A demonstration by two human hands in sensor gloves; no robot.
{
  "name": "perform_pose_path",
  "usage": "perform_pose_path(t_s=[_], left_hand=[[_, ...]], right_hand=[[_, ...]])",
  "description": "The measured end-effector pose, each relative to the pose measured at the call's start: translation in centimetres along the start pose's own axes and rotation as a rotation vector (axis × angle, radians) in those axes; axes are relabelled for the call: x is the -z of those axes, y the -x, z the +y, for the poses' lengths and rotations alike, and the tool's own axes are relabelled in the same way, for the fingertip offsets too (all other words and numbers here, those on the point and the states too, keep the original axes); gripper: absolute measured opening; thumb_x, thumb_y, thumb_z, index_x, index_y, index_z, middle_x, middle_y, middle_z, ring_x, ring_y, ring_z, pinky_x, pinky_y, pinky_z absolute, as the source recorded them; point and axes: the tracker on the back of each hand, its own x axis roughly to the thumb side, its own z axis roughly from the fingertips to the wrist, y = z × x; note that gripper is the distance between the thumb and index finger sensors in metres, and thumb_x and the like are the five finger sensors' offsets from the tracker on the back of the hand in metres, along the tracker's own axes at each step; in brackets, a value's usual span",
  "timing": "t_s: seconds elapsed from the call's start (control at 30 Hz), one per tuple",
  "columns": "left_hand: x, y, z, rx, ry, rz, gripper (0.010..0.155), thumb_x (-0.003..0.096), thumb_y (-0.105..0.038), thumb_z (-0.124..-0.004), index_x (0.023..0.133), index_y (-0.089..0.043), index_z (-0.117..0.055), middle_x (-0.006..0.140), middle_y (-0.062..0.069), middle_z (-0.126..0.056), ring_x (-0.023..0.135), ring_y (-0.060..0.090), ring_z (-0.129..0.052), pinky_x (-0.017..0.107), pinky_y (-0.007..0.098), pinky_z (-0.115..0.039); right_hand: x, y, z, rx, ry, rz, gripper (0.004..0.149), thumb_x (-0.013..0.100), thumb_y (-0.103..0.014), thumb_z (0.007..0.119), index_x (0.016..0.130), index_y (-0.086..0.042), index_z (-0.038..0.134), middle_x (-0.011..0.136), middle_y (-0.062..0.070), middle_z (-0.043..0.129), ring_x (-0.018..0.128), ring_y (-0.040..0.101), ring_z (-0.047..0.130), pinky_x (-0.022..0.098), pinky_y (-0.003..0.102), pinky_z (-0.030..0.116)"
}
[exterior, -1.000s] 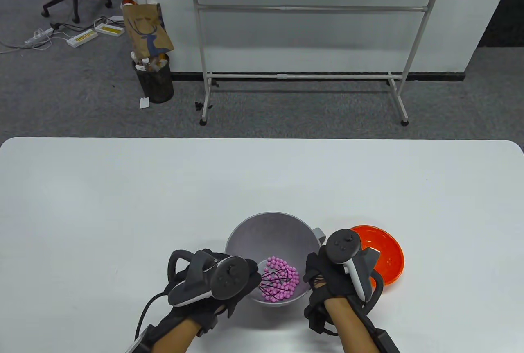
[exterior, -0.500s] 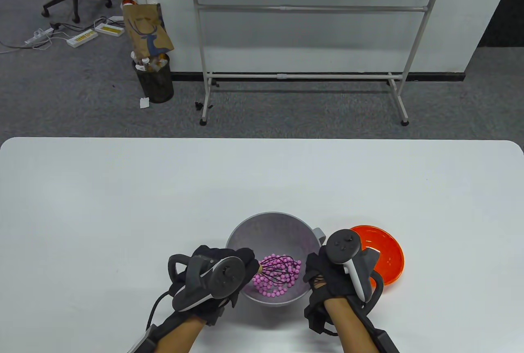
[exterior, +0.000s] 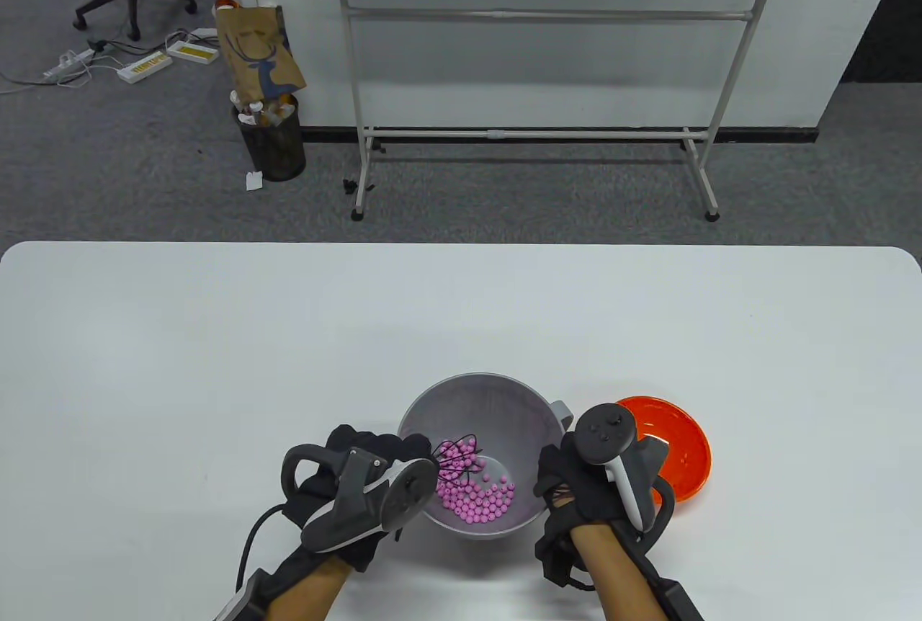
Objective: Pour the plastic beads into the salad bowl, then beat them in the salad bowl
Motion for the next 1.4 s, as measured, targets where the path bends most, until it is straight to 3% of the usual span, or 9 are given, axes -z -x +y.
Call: perform_pose_path(t_s=[0.17, 0.37, 0.47, 0.7, 0.97, 1.27, 1.4], left_hand=[[-0.2, -0.1, 0.8, -0.16, 0.096, -0.026, 0.042, 0.0414, -0.058, -0.089, 0.07, -0.029, -0.1, 0.017, -0.011, -0.104, 0.012, 0.008, -0.101, 0.038, 0.037, -0.091], [0.3, -0.1, -0.8, -0.287, 0.089, -0.027, 0.043, 0.0431, -0.058, -0.085, 0.072, -0.029, -0.098, 0.018, -0.012, -0.103, 0.012, 0.007, -0.101, 0.038, 0.037, -0.091], [0.5, 0.2, -2.1, -0.336, 0.037, 0.021, 0.044, 0.0432, -0.059, -0.084, 0.074, -0.03, -0.096, 0.019, -0.012, -0.102, 0.012, 0.008, -0.1, 0.037, 0.038, -0.09], [0.5, 1.0, -2.8, -0.205, -0.066, 0.074, 0.047, 0.0421, -0.06, -0.084, 0.079, -0.032, -0.093, 0.019, -0.013, -0.102, 0.012, 0.007, -0.101, 0.037, 0.037, -0.09], [0.3, 1.7, -2.1, -0.117, -0.089, 0.083, 0.046, 0.0409, -0.059, -0.087, 0.078, -0.033, -0.094, 0.018, -0.012, -0.102, 0.012, 0.009, -0.101, 0.037, 0.038, -0.09], [0.0, 1.6, -0.2, -0.11, 0.056, 0.03, 0.041, 0.0412, -0.058, -0.088, 0.071, -0.031, -0.099, 0.017, -0.011, -0.103, 0.011, 0.009, -0.101, 0.038, 0.038, -0.09], [-0.1, 1.8, -0.1, -0.263, 0.132, -0.022, 0.041, 0.0421, -0.057, -0.088, 0.071, -0.03, -0.099, 0.017, -0.011, -0.103, 0.011, 0.008, -0.1, 0.037, 0.037, -0.091]], right_hand=[[0.0, 0.0, 0.0, 0.0, 0.0, 0.0, 0.051, 0.047, -0.044, 0.082, 0.08, -0.005, 0.085, 0.034, 0.005, 0.104, -0.001, 0.012, 0.101, 0.018, 0.035, 0.088], [0.0, 0.0, 0.0, 0.001, 0.0, 0.002, 0.051, 0.047, -0.044, 0.081, 0.08, -0.005, 0.085, 0.034, 0.005, 0.104, -0.001, 0.012, 0.101, 0.018, 0.035, 0.088], [0.0, 0.0, 0.0, 0.002, 0.0, 0.004, 0.051, 0.047, -0.044, 0.081, 0.08, -0.005, 0.085, 0.034, 0.004, 0.104, -0.001, 0.012, 0.101, 0.018, 0.035, 0.088], [0.0, 0.0, 0.0, 0.009, 0.001, 0.008, 0.051, 0.047, -0.044, 0.081, 0.08, -0.005, 0.085, 0.034, 0.005, 0.104, -0.001, 0.012, 0.101, 0.018, 0.035, 0.088], [-0.1, 0.0, 0.0, 0.014, 0.0, 0.012, 0.051, 0.047, -0.044, 0.081, 0.08, -0.005, 0.085, 0.034, 0.005, 0.104, -0.001, 0.012, 0.101, 0.019, 0.035, 0.088], [-0.1, 0.1, 0.0, 0.018, -0.001, 0.014, 0.051, 0.047, -0.044, 0.082, 0.08, -0.005, 0.085, 0.034, 0.005, 0.104, -0.001, 0.012, 0.101, 0.019, 0.035, 0.088], [-0.1, 0.1, 0.0, 0.019, -0.002, 0.015, 0.051, 0.047, -0.044, 0.082, 0.08, -0.005, 0.085, 0.034, 0.005, 0.104, -0.001, 0.012, 0.101, 0.019, 0.035, 0.088]])
